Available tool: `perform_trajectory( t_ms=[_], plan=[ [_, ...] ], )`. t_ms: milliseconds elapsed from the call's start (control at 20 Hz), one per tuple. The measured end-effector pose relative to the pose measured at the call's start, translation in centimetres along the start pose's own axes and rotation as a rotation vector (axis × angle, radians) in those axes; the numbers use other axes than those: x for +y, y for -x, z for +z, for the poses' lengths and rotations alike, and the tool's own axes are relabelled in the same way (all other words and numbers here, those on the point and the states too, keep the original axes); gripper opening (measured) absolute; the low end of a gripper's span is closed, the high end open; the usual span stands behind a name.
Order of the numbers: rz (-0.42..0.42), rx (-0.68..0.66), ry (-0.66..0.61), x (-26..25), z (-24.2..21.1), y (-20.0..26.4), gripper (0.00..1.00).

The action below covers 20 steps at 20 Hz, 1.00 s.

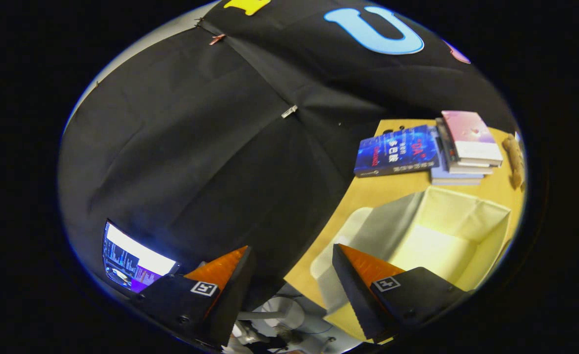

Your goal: Open the storage box then place both shoes into the box .Put the left shoe in first, then the right shoe, with the right side of both shoes facing outward in a uniform manner.

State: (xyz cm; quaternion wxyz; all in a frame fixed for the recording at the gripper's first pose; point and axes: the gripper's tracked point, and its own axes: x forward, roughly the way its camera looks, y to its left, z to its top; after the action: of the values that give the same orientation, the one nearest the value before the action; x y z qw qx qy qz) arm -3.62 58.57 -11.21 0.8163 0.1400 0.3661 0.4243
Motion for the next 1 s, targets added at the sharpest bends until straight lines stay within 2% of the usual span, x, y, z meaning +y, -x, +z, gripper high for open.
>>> perform_trajectory(
  t_ms=[250, 500, 750, 850, 1000],
  plan=[
    [-0.182, -0.096, 0.066, -8.1, 1.5, 8.3, 0.98],
    [-0.407, -0.126, 0.107, -17.7, -0.4, 16.9, 0.98],
    [-0.637, -0.053, 0.107, -28.2, -6.9, 24.5, 0.99],
    [-0.696, -0.004, 0.076, -31.9, -9.8, 26.6, 0.99],
    [-0.729, 0.077, 0.032, -36.3, -13.9, 28.0, 0.98]
  ],
)
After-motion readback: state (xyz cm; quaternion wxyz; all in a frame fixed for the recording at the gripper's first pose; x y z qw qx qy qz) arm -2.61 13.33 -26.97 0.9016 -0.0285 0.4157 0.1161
